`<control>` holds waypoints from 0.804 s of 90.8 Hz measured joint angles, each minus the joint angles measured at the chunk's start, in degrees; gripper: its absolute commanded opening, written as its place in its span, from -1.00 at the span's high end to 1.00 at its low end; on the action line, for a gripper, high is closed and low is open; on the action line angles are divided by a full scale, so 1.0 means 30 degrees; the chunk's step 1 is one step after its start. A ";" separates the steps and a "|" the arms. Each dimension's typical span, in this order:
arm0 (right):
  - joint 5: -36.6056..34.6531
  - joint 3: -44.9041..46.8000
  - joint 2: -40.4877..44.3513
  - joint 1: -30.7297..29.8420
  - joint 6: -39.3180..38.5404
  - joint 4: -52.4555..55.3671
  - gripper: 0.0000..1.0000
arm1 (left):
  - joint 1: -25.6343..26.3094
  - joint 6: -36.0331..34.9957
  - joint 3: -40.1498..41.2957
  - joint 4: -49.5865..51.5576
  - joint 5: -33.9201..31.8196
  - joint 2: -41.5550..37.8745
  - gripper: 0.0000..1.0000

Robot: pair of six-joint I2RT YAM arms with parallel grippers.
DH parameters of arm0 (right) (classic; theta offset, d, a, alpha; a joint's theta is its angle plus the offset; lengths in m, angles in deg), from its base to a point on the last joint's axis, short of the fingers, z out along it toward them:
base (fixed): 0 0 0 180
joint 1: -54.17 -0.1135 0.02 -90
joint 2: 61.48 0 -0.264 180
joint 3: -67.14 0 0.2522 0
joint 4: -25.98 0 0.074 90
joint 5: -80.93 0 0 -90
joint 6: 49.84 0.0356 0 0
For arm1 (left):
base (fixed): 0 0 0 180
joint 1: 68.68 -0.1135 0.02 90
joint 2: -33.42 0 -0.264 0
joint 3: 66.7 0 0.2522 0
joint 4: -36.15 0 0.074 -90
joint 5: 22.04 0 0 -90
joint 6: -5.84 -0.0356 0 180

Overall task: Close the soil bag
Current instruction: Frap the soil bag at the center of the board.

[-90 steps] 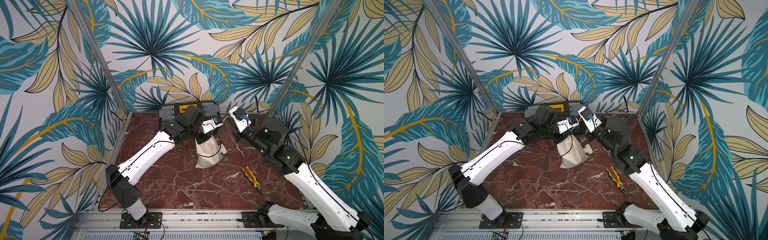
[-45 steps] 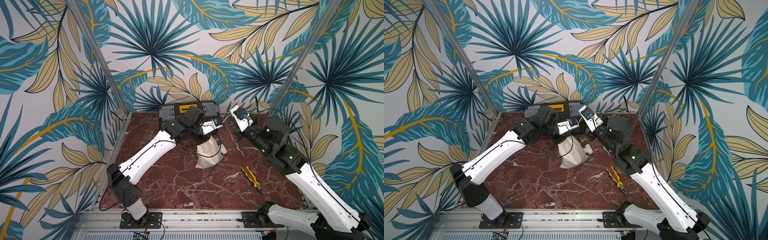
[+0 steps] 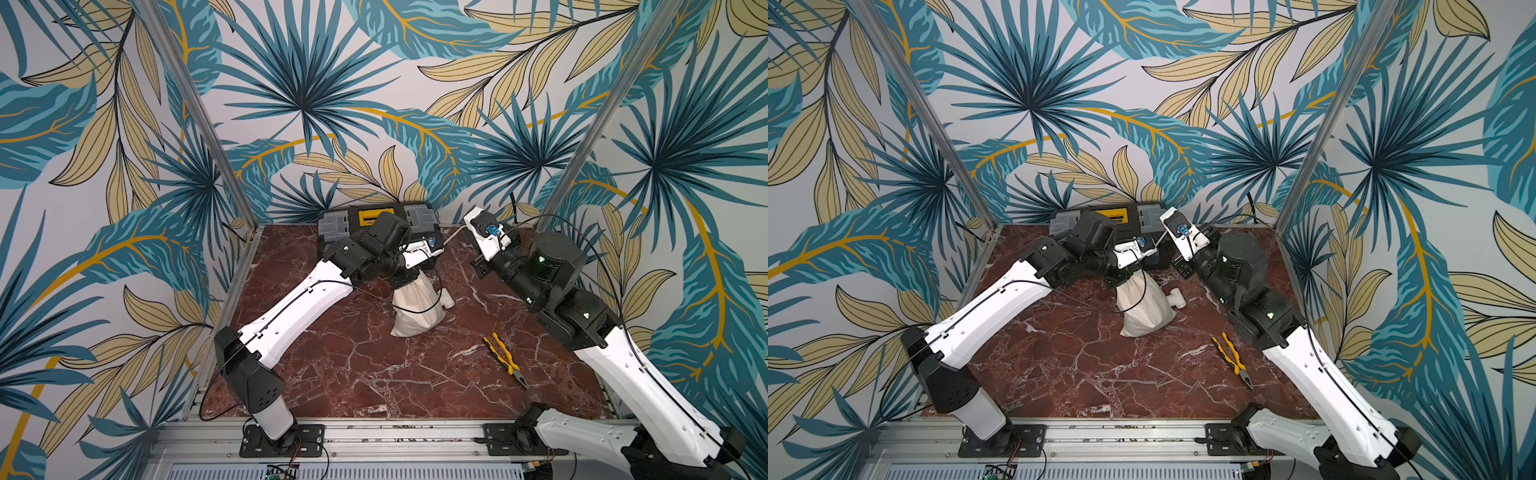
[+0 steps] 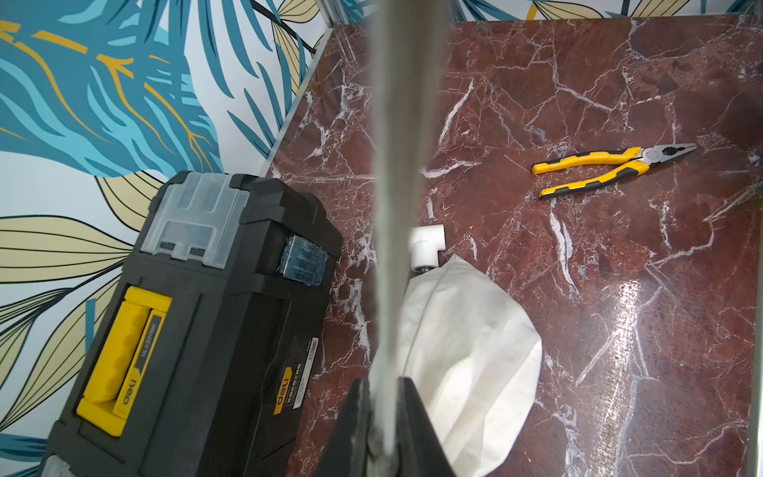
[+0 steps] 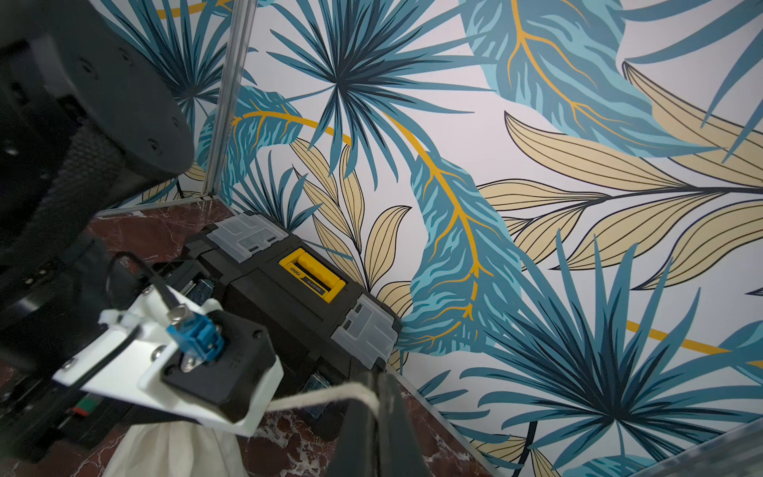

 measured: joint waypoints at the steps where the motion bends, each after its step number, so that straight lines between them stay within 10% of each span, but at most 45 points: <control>1: -0.0029 -0.0007 0.0007 0.0000 -0.0015 0.0000 1.00 | 0.0000 0.0000 -0.0015 0.0000 -0.0007 0.0007 0.65; 73: -0.1311 -0.0080 0.0933 -0.0007 -0.1071 0.0342 1.00 | 0.0146 -0.0022 -0.0277 0.0488 -0.0517 0.0044 0.63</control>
